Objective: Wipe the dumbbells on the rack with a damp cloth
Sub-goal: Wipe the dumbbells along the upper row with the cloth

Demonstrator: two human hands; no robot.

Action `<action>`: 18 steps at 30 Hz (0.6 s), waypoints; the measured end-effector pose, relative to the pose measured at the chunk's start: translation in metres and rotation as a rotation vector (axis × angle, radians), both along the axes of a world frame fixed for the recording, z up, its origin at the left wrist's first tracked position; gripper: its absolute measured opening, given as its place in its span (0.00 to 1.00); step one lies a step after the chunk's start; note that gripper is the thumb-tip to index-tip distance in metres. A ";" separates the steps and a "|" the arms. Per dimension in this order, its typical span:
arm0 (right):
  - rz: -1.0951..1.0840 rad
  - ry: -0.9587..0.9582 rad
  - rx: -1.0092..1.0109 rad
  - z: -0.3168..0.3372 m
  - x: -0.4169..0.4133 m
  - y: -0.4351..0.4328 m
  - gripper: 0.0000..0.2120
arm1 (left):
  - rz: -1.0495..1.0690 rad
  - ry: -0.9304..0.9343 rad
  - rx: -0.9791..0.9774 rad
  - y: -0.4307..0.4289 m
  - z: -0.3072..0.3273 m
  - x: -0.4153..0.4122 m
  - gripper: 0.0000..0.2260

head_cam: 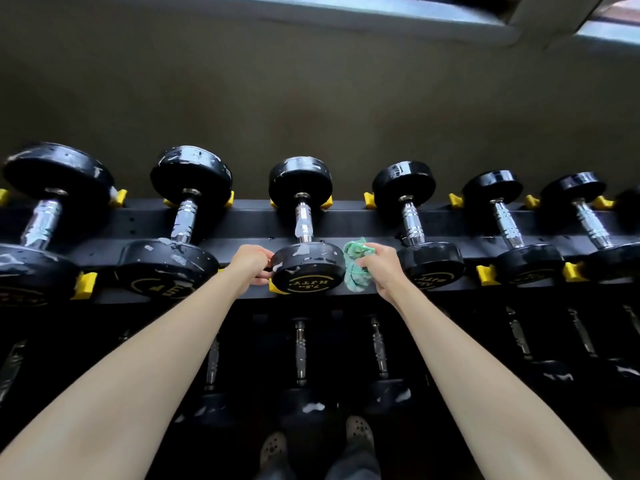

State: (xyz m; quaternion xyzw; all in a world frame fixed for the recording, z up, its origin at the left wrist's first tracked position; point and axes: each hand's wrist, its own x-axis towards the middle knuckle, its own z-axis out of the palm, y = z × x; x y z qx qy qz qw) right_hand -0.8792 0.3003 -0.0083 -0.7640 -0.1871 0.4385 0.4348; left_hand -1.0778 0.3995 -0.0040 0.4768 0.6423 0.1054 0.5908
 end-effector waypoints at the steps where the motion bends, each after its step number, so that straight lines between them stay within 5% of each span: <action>1: -0.003 -0.021 0.021 0.007 -0.003 0.000 0.20 | 0.004 -0.005 -0.007 0.000 0.002 -0.001 0.16; 6: 0.089 -0.166 0.158 0.039 -0.032 0.016 0.15 | 0.031 -0.070 -0.045 -0.004 0.012 -0.006 0.13; 18: 0.553 -0.815 0.085 0.043 -0.082 0.045 0.18 | 0.098 -0.158 -0.069 -0.002 0.012 -0.043 0.13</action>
